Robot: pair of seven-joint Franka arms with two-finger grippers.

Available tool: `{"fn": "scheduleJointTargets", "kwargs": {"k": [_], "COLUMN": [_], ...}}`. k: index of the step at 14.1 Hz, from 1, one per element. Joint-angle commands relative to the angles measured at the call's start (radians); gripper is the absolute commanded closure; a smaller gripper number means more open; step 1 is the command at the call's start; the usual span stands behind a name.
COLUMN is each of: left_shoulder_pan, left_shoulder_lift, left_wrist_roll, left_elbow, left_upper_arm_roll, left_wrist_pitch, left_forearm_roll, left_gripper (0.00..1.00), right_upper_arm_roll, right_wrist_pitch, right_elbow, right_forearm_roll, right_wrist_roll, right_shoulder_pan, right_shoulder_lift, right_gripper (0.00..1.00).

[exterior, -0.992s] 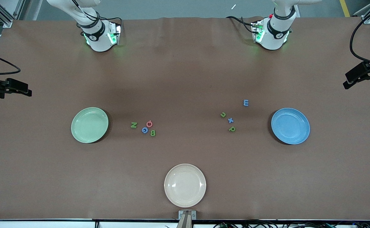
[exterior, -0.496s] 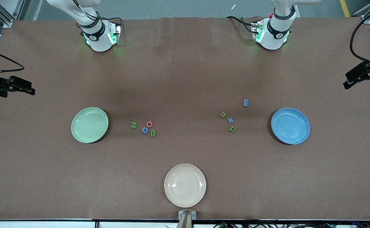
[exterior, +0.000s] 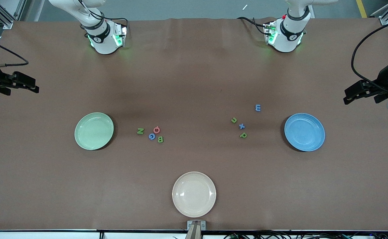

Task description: Sort upper and lower case letters into plates

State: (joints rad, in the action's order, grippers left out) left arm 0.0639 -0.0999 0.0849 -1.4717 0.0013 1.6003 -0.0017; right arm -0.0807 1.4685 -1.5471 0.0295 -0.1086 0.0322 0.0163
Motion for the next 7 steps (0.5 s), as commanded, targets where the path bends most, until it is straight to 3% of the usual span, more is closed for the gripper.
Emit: {"fn": "scheduleJointTargets", "kwargs": {"k": [1,4,7], "left_shoulder_pan": [0.004,0.007,0.014], "left_shoulder_lift": [-0.027,-0.112,-0.123], "left_wrist_roll": [0.004,0.006,0.001], "left_elbow": [0.014,0.016,0.013], "left_upper_arm_roll": [-0.001,-0.003,-0.003], "left_wrist_pitch": [0.0,0.0,-0.002], "left_forearm_roll": [0.009,0.005,0.003], "left_gripper": [0.0,0.0,0.0], "right_upper_arm_roll": [0.001,-0.001,-0.002], "right_wrist_pitch": [-0.016,-0.016,0.009], "right_elbow": [-0.065,-0.07,-0.087], "right_forearm_roll": [-0.013,-0.007,0.0], "right_wrist_roll": [0.017,0.017,0.017], "right_shoulder_pan": [-0.003,-0.003,-0.006], "right_shoulder_lift": [-0.104,-0.119,-0.115], "right_gripper": [0.0,0.0,0.0]}}
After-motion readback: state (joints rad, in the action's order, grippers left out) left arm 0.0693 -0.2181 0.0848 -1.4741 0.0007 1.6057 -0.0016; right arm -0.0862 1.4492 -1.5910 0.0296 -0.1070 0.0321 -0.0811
